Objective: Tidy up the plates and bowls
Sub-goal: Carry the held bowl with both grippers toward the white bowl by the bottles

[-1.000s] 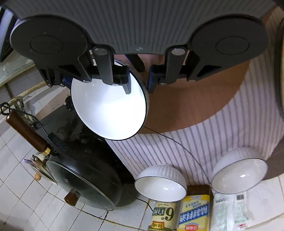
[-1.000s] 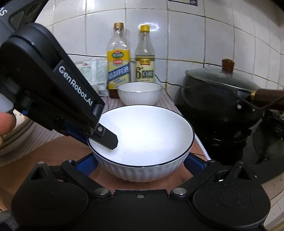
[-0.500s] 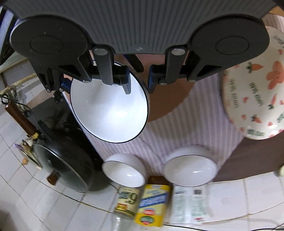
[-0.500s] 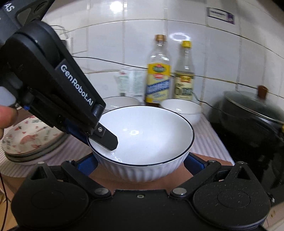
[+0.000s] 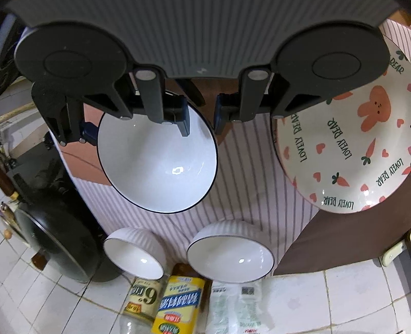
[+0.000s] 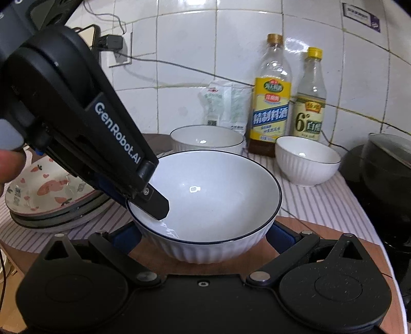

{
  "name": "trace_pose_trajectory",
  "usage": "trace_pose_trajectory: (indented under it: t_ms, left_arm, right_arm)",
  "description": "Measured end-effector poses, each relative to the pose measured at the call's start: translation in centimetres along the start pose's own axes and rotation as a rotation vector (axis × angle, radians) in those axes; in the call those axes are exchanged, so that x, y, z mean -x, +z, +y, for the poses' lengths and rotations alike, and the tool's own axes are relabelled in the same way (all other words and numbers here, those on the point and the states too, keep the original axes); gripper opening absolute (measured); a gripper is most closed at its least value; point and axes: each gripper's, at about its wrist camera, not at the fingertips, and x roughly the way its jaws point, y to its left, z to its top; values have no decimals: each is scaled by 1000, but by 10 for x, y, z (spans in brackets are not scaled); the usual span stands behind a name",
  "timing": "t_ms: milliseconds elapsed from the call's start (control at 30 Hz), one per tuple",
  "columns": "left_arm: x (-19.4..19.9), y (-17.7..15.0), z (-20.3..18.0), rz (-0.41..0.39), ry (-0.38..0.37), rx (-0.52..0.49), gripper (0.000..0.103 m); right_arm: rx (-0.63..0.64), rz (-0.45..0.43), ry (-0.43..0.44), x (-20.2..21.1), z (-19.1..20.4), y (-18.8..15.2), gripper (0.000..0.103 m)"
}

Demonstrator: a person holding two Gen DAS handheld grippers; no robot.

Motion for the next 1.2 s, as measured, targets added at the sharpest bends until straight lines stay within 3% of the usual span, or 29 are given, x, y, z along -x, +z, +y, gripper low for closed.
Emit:
trace_pose_trajectory:
  t_ms: [300,500,833,1200]
  left_arm:
    - [-9,0,3,27,20,8,18]
    - [1,2,8,19,-10,22,21]
    - [61,11,26,-102,-50,-2,27]
    - [100,46,67,-235,-57,50,41]
  right_arm:
    - [-18,39,8,-7,3,-6,103]
    - [-81,44,0,19,5,-2,103]
    - [-194,18,30,67,4,36,103]
    - [-389,27,112,57,-13,95,94]
